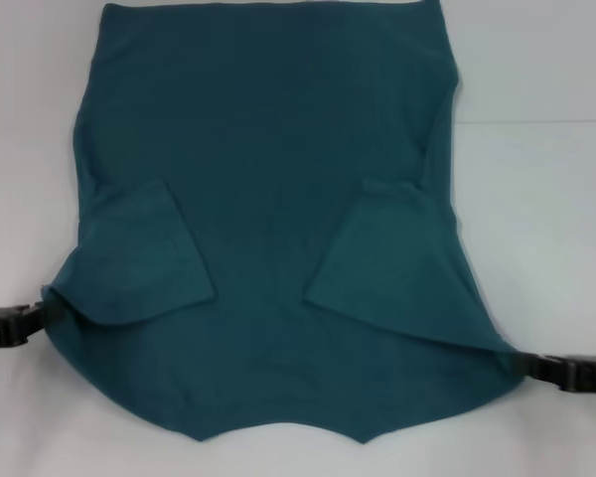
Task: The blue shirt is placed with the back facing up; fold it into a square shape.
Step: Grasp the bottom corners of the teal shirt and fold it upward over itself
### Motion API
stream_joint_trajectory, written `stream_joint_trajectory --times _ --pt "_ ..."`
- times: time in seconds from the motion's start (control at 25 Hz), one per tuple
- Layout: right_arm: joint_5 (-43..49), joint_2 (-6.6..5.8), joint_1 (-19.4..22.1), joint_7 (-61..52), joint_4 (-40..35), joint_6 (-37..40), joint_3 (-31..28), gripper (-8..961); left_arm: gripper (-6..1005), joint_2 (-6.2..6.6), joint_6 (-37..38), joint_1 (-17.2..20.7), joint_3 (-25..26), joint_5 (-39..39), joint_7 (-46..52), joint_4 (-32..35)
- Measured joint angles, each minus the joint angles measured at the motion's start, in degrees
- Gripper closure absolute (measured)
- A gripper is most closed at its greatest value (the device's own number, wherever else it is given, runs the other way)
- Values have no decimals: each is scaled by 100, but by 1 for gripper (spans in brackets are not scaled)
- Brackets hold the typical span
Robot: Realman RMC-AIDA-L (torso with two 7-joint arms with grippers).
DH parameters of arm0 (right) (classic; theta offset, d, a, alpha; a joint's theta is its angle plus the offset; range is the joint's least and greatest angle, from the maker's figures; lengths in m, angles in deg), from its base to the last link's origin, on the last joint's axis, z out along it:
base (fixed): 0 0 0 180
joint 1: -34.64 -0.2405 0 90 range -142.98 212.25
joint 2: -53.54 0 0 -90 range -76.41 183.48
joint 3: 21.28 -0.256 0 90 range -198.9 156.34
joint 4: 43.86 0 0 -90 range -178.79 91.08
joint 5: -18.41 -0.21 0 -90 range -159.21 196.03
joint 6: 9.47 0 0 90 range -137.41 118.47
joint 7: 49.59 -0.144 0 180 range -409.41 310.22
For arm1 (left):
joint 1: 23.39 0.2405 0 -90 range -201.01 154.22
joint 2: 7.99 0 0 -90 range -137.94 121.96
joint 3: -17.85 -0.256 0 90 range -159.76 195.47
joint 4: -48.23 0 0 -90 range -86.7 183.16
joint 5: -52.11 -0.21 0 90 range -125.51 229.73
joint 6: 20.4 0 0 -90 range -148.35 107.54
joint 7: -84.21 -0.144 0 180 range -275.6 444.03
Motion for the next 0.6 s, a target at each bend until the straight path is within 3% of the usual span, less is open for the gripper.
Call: stream_joint_trajectory --times 0.28,0.6 --pt "18 -14 85 899 661 360 -1117 926 915 -14 238 168 198 -33 7 -1" --pt "50 -25 284 1549 837 586 -1720 927 912 -72 512 357 221 -34 9 -17"
